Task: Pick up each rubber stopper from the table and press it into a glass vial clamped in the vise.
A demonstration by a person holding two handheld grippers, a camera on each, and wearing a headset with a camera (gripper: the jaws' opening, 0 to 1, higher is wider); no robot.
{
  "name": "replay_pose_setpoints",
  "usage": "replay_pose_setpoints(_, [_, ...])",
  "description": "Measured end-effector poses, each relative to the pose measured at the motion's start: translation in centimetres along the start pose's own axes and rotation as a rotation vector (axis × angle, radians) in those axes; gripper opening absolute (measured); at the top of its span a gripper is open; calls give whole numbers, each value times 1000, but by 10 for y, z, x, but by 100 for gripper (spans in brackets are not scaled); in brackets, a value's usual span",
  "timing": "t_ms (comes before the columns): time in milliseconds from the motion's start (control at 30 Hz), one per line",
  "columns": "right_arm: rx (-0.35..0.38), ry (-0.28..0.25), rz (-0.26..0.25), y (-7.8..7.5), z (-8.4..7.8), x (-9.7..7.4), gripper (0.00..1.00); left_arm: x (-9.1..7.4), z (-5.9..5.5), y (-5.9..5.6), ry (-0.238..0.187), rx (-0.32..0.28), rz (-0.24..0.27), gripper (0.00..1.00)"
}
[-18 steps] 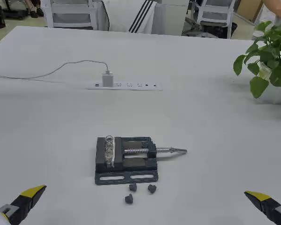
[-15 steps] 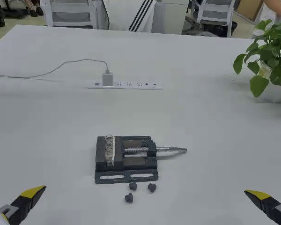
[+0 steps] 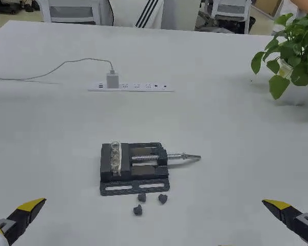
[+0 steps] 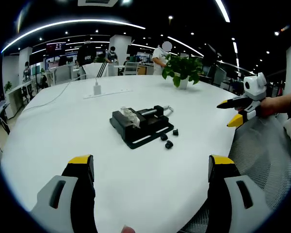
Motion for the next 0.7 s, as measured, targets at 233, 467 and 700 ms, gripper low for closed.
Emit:
replay_pose_setpoints(233, [13,-6,4,1,0,0,76,0,0,3,12,8,-10,98])
replay_pose_setpoints(467, [-5,14,25,3,-1,2,74,-1,3,4,11,22,-20,98])
replay_pose_setpoints(700, [-14,11,25,3,0,2,74,1,1,6,11,21,-20,98])
Point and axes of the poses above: the centre of the closed fingertips' face, and the gripper's own axes: x roughly forward along the fingers, y roughly to its left, z roughly out of its top, the point moved 9 cm from there along -x, roughly backward along the fingers, and after that the axes turned 3 degrees about -y, right-handed, at the moved point
